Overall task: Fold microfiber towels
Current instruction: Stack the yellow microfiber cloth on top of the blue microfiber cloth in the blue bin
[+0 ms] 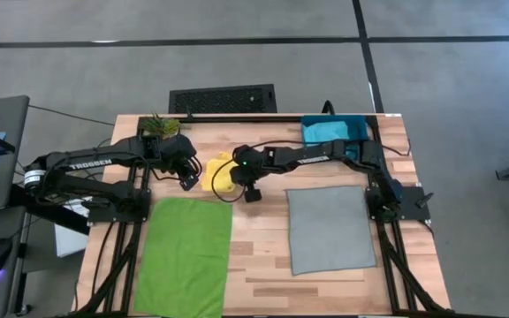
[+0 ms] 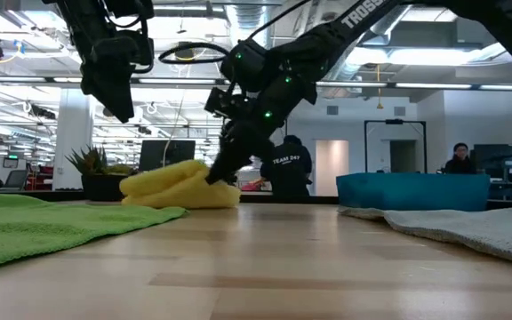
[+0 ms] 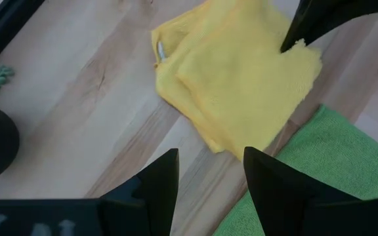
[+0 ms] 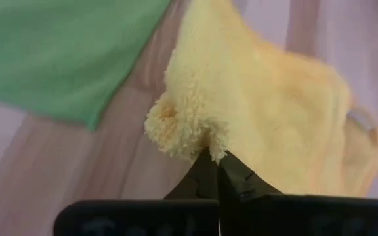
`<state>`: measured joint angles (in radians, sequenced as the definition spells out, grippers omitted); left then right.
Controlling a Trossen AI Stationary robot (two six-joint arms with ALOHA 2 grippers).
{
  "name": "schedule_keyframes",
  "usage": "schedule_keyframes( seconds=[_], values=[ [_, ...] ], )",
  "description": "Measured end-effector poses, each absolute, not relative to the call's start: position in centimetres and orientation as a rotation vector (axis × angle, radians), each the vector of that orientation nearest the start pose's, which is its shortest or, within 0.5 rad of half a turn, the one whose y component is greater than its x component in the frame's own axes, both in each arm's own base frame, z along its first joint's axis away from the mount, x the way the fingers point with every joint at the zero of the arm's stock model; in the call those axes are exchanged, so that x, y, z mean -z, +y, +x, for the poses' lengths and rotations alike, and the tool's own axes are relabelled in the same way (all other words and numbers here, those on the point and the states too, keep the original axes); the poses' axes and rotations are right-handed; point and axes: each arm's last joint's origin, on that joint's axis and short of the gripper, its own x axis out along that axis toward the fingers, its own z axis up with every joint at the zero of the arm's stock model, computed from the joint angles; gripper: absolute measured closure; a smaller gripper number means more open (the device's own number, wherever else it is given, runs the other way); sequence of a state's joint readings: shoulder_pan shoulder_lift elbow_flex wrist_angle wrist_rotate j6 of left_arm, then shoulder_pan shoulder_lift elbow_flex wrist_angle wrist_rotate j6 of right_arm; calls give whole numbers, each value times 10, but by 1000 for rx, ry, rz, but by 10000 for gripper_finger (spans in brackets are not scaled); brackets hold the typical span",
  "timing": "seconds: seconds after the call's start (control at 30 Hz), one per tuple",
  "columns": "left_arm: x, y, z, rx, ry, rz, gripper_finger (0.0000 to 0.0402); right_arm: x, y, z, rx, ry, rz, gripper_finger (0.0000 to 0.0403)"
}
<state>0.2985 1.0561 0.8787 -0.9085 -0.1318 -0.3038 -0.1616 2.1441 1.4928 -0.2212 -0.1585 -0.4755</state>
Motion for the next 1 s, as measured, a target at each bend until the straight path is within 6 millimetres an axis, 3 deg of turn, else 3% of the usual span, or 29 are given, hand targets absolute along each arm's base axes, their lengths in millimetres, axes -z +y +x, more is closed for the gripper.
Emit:
schedule_keyframes(
  seconds=[0.6, 1.0],
  values=[
    [-264, 59, 177, -546, 1026, -353, 237, -238, -85, 423, -79, 730, -323, 402],
    [-266, 59, 180, -550, 987, -364, 237, -301, -97, 376, 116, 747, -312, 403]
  ],
)
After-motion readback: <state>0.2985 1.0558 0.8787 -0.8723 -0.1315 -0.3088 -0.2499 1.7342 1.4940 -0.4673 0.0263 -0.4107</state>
